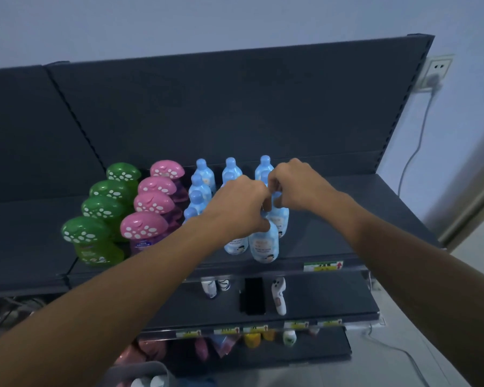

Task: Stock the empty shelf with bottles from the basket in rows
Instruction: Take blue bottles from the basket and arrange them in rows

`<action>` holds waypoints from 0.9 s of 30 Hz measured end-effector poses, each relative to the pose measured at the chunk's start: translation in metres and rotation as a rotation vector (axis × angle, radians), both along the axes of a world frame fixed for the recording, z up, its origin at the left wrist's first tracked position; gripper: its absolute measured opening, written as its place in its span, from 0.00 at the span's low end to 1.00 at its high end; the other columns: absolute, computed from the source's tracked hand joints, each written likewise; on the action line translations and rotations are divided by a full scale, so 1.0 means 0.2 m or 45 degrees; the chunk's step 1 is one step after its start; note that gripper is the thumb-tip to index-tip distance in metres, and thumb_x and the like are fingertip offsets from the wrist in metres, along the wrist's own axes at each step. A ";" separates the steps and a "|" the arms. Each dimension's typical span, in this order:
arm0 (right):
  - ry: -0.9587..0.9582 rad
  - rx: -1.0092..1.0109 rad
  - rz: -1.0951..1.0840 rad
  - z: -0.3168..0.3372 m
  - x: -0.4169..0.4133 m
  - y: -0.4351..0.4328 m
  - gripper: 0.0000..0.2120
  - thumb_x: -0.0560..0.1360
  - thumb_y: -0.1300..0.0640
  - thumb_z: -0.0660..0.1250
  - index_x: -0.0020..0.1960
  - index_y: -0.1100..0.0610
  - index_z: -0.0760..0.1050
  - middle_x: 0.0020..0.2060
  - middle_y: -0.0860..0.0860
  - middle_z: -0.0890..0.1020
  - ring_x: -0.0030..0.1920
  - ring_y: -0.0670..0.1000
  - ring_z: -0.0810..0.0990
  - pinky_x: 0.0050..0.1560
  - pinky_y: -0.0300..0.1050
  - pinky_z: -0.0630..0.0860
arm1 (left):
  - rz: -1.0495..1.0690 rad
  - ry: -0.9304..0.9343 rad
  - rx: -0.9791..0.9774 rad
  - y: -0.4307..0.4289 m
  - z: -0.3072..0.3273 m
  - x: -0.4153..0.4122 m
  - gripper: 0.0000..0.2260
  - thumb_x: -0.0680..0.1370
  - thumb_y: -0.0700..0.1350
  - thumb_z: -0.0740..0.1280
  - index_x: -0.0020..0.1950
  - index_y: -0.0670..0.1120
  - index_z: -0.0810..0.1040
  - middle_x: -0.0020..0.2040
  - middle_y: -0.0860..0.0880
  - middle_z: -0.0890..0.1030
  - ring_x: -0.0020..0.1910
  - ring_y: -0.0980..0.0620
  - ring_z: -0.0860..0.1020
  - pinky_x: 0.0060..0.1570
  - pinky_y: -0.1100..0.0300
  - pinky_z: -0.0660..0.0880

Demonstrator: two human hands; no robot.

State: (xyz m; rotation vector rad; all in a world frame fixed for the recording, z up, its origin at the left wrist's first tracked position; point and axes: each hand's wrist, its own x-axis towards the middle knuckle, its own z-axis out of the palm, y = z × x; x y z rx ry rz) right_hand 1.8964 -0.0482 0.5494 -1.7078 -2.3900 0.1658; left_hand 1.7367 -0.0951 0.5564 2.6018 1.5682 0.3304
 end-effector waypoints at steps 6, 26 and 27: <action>0.007 -0.018 0.010 -0.06 0.01 0.11 0.11 0.69 0.54 0.75 0.39 0.45 0.73 0.45 0.51 0.79 0.45 0.55 0.79 0.44 0.49 0.80 | 0.052 0.027 -0.039 0.08 -0.04 0.05 0.08 0.70 0.45 0.73 0.49 0.49 0.85 0.42 0.53 0.85 0.44 0.53 0.80 0.44 0.50 0.81; 0.065 -0.124 0.056 -0.07 0.07 0.25 0.13 0.67 0.64 0.75 0.35 0.49 0.74 0.41 0.50 0.79 0.41 0.54 0.80 0.34 0.42 0.72 | 0.097 0.074 -0.103 0.21 -0.08 0.18 0.08 0.74 0.45 0.72 0.52 0.48 0.85 0.47 0.51 0.84 0.47 0.50 0.81 0.47 0.51 0.81; 0.065 -0.121 0.062 -0.07 0.07 0.25 0.13 0.67 0.64 0.74 0.36 0.49 0.74 0.41 0.50 0.78 0.41 0.54 0.79 0.34 0.41 0.71 | 0.094 0.073 -0.102 0.22 -0.08 0.19 0.08 0.74 0.45 0.73 0.52 0.48 0.85 0.48 0.51 0.84 0.47 0.50 0.81 0.47 0.51 0.81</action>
